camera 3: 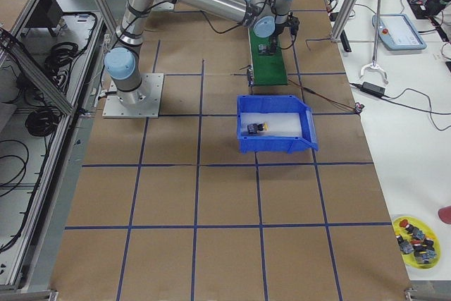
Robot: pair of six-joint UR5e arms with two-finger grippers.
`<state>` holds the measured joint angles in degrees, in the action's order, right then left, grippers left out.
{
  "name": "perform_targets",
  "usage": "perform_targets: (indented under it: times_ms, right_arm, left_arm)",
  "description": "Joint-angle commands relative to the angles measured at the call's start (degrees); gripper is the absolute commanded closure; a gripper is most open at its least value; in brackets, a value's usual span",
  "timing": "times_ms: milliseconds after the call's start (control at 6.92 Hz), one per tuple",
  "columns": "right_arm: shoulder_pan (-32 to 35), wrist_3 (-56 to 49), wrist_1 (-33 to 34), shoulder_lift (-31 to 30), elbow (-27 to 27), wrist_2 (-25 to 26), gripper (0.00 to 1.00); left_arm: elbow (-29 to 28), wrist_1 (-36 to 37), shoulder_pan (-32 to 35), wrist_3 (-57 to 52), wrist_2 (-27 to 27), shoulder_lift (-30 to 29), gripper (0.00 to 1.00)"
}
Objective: Transport two buttons from left to right
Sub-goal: 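Lower the right gripper and grasp the red button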
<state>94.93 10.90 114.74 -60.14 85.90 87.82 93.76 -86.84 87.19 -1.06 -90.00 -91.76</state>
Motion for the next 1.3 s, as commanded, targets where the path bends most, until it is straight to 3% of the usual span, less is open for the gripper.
perform_targets:
  times_ms: [0,144,433,722,1156]
  right_arm:
    - [0.0,0.08,0.31,0.81,0.67,0.07,0.01]
    - [-0.09,0.0,-0.12,0.38,1.02,0.24,0.18]
    - [-0.27,0.0,-4.58,0.11,1.02,0.24,0.93]
    - [-1.4,-0.52,-5.49,-1.11,0.5,1.2,0.97]
    - [-9.64,-8.48,-5.84,-9.8,-0.73,0.33,0.96]
  left_arm:
    - [-0.07,0.0,0.0,0.0,0.09,0.0,0.0]
    - [-0.07,0.0,0.0,0.0,0.09,0.0,0.0]
    - [-0.07,0.0,0.0,0.0,0.09,0.0,0.0]
    - [-0.07,0.0,0.0,0.0,0.09,0.0,0.0]
    - [-0.07,0.0,0.0,0.0,0.09,0.0,0.0]
